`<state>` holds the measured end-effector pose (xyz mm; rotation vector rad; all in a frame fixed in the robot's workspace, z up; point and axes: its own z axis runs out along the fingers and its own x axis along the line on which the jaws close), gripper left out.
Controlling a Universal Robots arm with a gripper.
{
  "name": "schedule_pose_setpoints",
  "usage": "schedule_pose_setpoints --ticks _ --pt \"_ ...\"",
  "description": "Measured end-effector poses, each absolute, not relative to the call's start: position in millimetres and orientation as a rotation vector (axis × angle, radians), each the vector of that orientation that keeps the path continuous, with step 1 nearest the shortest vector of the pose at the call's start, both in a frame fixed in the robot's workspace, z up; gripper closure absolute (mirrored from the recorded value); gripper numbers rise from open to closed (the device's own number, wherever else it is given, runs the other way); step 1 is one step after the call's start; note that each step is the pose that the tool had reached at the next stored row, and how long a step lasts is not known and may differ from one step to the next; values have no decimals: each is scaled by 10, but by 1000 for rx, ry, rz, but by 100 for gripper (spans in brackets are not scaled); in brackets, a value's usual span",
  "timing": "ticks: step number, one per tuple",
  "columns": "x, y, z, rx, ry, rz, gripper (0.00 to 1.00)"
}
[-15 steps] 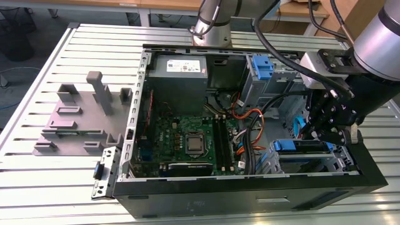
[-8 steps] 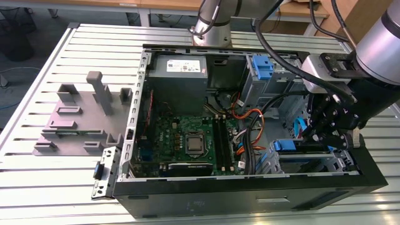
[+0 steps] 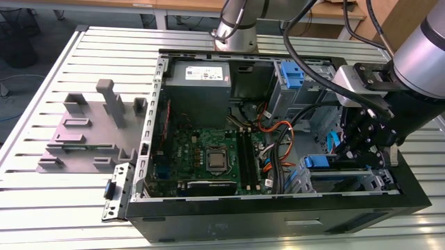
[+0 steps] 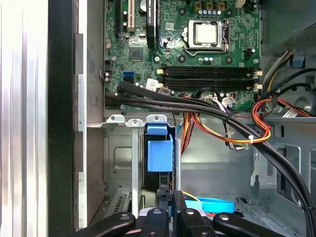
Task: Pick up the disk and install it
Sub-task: 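Insert the first disk wire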
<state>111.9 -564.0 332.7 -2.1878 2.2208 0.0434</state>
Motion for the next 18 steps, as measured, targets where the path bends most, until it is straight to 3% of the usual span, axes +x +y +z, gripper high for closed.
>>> schedule_pose_setpoints --ticks 13,15,18 --pt "1119 -5641 3303 -2188 2221 43 84" --pt "1119 -5641 3302 -2188 2221 44 82" --pt "1119 -5641 3302 -2188 2221 43 71"
